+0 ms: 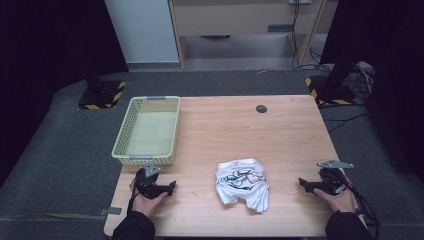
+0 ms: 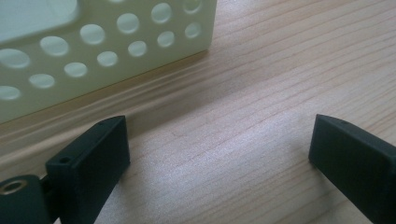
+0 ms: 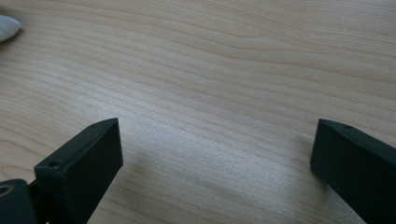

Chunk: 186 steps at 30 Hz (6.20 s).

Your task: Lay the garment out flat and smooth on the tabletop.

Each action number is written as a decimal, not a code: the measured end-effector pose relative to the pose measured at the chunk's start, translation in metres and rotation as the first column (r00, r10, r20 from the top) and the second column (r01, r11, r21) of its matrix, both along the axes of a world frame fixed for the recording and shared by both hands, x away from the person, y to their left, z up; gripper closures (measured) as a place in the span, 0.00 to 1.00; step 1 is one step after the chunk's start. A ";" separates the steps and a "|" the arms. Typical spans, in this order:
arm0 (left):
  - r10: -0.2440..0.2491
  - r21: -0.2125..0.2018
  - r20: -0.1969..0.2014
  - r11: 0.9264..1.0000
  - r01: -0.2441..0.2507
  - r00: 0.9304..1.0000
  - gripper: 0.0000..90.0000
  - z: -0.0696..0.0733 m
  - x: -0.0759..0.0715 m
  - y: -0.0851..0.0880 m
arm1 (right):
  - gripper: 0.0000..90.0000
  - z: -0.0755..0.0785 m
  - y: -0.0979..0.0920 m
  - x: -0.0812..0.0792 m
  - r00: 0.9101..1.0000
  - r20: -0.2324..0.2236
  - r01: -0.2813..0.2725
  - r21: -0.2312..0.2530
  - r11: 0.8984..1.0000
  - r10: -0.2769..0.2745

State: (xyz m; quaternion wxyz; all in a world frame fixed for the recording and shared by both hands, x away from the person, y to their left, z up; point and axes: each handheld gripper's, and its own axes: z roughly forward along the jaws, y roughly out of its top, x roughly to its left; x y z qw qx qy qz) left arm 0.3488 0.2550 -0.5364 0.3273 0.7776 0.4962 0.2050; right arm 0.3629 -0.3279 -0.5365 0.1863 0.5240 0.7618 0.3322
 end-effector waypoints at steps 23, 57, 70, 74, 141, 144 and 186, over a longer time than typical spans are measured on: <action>0.002 -0.089 0.010 0.996 -0.001 1.000 0.10 0.022 -0.006 -0.006 | 0.04 0.022 0.009 -0.008 0.997 0.077 -0.005 0.048 0.999 0.001; -0.073 -0.136 0.107 0.987 0.087 0.992 0.09 0.057 -0.007 -0.038 | 0.04 0.046 0.029 0.000 0.992 0.124 -0.042 0.114 0.993 0.028; -0.110 -0.167 0.132 0.977 0.132 0.985 0.09 0.063 -0.003 -0.052 | 0.04 0.053 0.041 0.006 0.990 0.135 -0.070 0.139 0.988 0.051; -0.117 -0.175 0.138 0.974 0.141 0.983 0.09 0.066 0.000 -0.058 | 0.05 0.055 0.045 0.009 0.989 0.138 -0.079 0.142 0.987 0.059; -0.295 -0.182 -0.047 0.942 0.283 0.954 0.33 0.024 0.045 -0.141 | 0.38 0.028 0.129 0.040 0.958 0.031 -0.286 0.186 0.940 0.286; -0.306 -0.215 -0.067 0.934 0.286 0.950 0.41 0.023 0.047 -0.140 | 0.47 0.026 0.131 0.039 0.954 0.018 -0.298 0.197 0.934 0.300; -0.371 -0.226 0.077 0.898 0.378 0.926 0.92 0.071 0.029 -0.138 | 0.92 0.064 0.136 0.017 0.920 0.193 -0.371 0.147 0.917 0.342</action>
